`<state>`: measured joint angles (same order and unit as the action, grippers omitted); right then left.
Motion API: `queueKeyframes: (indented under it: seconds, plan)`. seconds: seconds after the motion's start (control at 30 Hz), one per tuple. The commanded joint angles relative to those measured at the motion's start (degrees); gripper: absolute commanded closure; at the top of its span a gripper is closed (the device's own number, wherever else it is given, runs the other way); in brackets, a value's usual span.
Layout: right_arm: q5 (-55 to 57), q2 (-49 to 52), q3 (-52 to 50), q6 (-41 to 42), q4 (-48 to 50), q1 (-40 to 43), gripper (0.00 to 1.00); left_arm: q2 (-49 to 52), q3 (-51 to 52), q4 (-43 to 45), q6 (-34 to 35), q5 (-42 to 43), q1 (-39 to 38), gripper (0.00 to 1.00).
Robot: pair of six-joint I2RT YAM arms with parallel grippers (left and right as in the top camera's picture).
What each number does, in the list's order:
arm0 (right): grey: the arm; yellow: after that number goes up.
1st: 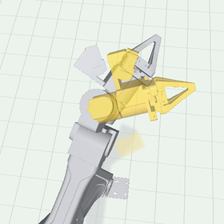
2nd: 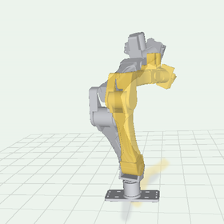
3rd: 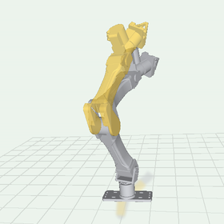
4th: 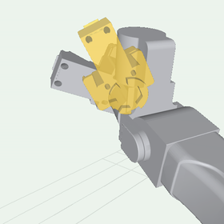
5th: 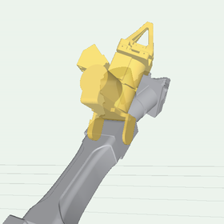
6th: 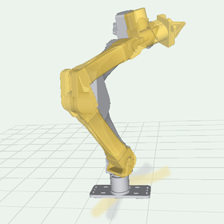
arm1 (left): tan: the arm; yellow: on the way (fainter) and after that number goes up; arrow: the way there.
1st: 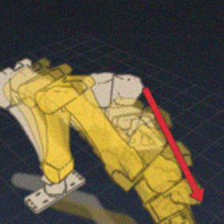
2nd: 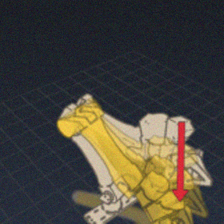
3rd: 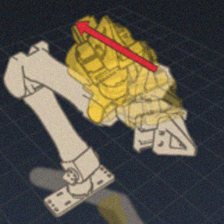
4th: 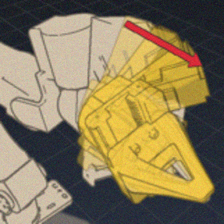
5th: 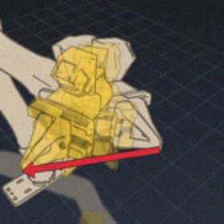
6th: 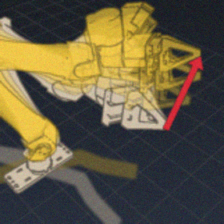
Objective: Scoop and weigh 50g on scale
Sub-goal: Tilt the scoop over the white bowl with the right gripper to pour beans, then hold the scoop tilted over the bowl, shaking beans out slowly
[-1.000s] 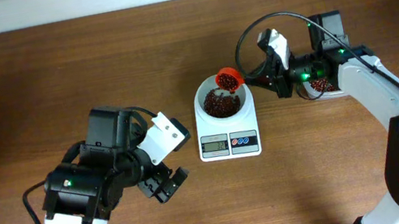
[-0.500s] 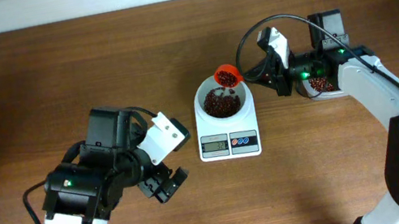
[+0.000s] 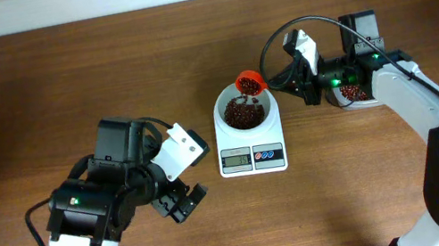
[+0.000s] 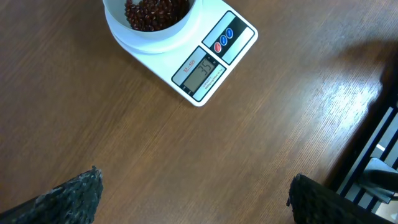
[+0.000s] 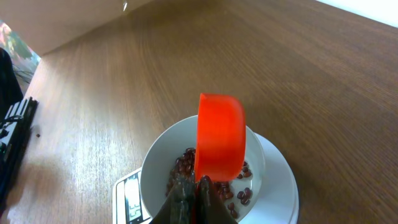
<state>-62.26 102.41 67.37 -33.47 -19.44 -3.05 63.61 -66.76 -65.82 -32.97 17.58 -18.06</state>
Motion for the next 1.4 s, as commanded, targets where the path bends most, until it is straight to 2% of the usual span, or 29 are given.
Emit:
queueKeyframes:
  seconds: [0.0,0.07,0.2,0.3,0.4,0.5,0.6,0.73,1.37]
  plan:
    - [-4.8,0.0,-0.2,-0.6,0.2,0.0,0.96,-0.6,-1.0,0.0,0.8,0.2,0.2,0.01]
    - [-7.1,0.0,-0.2,-0.9,0.9,0.0,0.96,-0.6,-1.0,0.0,0.7,0.2,0.2,0.01]
    - [-0.8,0.0,-0.2,-0.8,0.4,0.0,0.96,-0.6,-1.0,0.0,0.8,0.2,0.2,0.01]
    - [-4.9,0.0,-0.2,-0.8,0.1,0.1,0.96,-0.6,-1.0,-0.1,0.8,0.2,0.2,0.01]
    - [-1.5,0.0,-0.2,-0.8,-0.5,0.1,0.96,-0.6,-1.0,0.0,0.8,0.2,0.2,0.01]
    - [-4.5,0.0,-0.2,-0.6,-0.9,0.1,0.96,-0.6,-1.0,0.0,0.7,0.2,0.2,0.01]
    - [-1.6,0.0,-0.2,-0.6,-1.1,0.1,0.96,-0.6,-1.0,0.0,0.8,0.2,0.2,0.01]
    - [-7.1,0.0,-0.2,-0.6,-0.6,0.1,0.96,-0.6,-1.0,0.0,0.8,0.2,0.2,0.01]
    - [-5.2,0.0,-0.2,-0.6,-1.6,0.1,0.96,-0.6,-1.0,0.0,0.8,0.2,0.2,0.01]
